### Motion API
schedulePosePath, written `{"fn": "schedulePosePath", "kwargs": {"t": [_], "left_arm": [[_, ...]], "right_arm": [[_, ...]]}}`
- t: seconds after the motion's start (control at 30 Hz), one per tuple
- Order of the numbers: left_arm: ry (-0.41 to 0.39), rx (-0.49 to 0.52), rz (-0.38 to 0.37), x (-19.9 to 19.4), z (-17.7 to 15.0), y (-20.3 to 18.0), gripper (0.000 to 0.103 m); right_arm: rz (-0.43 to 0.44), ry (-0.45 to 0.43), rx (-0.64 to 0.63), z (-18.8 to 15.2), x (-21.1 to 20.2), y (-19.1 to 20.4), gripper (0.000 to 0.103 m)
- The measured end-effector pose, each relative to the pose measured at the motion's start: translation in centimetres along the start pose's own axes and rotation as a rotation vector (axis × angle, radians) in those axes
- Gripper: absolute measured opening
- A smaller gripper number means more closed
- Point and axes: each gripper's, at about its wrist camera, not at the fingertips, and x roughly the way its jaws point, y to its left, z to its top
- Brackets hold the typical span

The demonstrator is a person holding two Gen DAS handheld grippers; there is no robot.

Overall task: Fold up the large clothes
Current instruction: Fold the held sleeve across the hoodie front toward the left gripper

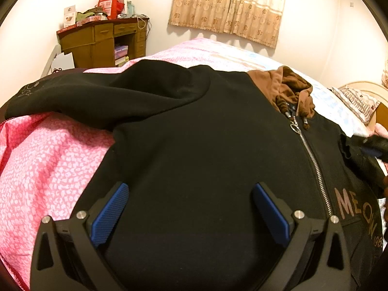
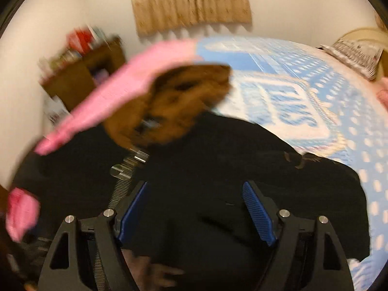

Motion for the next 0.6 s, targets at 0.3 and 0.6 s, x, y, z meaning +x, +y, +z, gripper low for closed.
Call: {"fn": "schedulePosePath", "kwargs": {"t": [0.3, 0.6], "left_arm": [[-0.004, -0.003, -0.007, 0.0, 0.0, 0.0, 0.103], [-0.01, -0.009, -0.019, -0.1, -0.2, 0.3, 0.103]], "right_arm": [[-0.128, 0.109, -0.028, -1.0, 2.4, -3.5, 0.029], [0.013, -0.155, 0.026, 2.9, -8.3, 0.1, 0.022]]}}
